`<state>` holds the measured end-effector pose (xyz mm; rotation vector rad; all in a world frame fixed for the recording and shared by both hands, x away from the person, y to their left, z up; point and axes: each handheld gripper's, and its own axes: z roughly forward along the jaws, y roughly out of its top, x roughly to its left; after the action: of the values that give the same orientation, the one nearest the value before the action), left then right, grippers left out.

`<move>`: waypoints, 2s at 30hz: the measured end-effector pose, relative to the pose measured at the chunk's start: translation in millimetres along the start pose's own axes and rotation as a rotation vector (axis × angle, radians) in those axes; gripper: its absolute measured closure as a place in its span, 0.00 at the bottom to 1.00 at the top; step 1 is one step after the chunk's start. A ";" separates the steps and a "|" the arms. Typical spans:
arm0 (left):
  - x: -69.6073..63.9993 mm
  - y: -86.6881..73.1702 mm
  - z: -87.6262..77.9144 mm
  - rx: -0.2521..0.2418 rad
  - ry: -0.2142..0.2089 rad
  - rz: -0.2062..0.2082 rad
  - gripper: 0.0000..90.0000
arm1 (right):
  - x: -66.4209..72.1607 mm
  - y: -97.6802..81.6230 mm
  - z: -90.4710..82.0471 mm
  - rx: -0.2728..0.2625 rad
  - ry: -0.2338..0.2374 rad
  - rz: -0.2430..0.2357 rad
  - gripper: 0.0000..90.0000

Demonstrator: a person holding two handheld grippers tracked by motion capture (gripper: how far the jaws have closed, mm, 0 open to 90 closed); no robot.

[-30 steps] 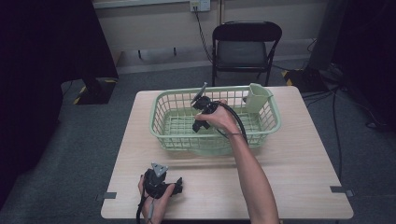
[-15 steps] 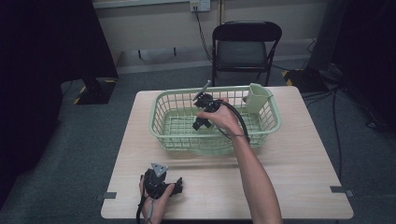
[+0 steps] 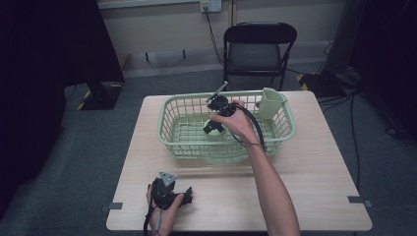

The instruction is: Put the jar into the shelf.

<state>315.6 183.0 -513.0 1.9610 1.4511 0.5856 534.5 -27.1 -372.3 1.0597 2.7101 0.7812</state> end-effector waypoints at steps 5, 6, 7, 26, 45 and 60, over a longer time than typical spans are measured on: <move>0.0 0.0 0.0 0.000 0.000 -0.001 0.00 | 2.0 -3.5 -18.1 -0.050 -0.018 0.008 0.03; 0.0 -0.1 0.0 0.000 0.000 -0.001 0.00 | 2.3 -4.6 -21.9 -0.061 -0.019 0.007 0.03; 0.0 -0.1 0.0 -0.001 0.000 -0.001 0.00 | 2.8 -6.1 -25.7 -0.073 -0.021 0.006 0.03; -1.3 0.2 0.2 0.001 0.014 -0.011 0.00 | -6.9 -74.8 -87.4 -0.312 -0.067 0.159 0.03; -3.5 -0.6 -0.6 0.001 0.033 -0.031 0.00 | 27.1 -161.3 -122.6 -0.463 -0.134 0.206 0.03; -4.2 -0.8 -0.9 0.001 0.039 -0.036 0.00 | 45.7 -216.5 -101.9 -0.542 -0.246 0.300 0.04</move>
<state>313.1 179.3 -512.8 1.9299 1.5079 0.6096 341.0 -173.7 -392.2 1.3184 1.9865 1.2431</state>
